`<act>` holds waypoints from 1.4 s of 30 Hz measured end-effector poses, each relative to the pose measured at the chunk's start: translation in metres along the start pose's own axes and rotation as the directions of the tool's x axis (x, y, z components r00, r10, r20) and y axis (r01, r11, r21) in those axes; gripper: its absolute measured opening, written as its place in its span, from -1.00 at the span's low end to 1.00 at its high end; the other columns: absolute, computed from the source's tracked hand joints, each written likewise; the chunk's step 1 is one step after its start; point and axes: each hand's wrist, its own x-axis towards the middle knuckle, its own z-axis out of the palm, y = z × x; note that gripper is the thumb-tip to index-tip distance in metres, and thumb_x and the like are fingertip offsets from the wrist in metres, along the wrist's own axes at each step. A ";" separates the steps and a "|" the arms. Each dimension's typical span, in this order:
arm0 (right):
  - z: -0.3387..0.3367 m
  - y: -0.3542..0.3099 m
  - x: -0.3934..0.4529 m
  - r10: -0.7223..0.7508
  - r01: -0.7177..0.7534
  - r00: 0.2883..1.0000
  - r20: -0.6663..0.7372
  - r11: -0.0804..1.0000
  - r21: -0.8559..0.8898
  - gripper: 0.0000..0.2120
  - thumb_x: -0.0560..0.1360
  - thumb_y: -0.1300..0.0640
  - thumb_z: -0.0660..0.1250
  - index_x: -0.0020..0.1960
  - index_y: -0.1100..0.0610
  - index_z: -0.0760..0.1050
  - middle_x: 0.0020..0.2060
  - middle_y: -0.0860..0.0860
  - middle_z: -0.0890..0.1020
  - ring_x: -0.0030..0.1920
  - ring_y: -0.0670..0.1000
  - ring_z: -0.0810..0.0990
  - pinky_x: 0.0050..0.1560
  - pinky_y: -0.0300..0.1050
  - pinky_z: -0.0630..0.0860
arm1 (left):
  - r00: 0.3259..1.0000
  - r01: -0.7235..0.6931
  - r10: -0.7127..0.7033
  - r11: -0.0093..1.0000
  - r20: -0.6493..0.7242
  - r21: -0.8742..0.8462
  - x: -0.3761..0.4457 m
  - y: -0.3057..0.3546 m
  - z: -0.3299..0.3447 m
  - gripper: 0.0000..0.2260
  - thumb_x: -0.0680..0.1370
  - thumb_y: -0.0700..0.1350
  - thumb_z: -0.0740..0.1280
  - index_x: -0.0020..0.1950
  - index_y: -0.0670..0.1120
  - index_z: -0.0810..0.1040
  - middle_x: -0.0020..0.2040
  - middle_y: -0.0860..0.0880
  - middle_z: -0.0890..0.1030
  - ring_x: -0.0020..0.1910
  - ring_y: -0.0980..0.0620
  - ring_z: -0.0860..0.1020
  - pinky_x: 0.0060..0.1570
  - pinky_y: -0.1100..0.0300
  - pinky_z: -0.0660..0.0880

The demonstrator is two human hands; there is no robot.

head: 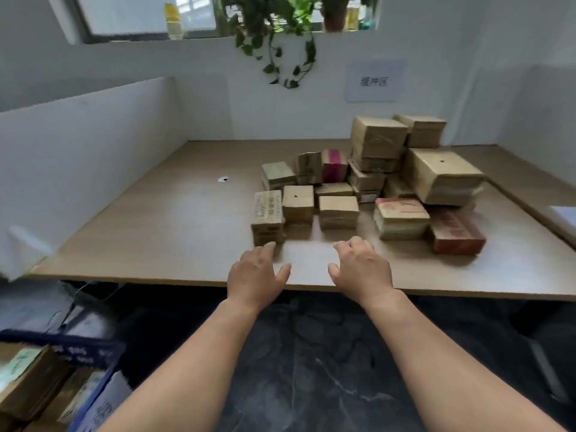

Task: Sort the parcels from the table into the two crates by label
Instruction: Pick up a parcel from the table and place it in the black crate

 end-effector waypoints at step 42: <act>-0.049 0.445 0.331 0.410 -0.420 0.907 0.102 0.900 0.119 -0.47 0.61 -0.16 0.11 0.44 0.14 0.30 0.35 0.11 0.46 0.36 0.15 0.36 0.18 0.04 0.40 | 0.962 0.009 0.056 0.971 0.266 -0.238 0.409 0.384 0.178 -0.33 0.57 0.28 0.12 0.56 -0.07 0.07 0.46 -0.09 0.34 0.40 -0.08 0.35 0.26 -0.01 0.40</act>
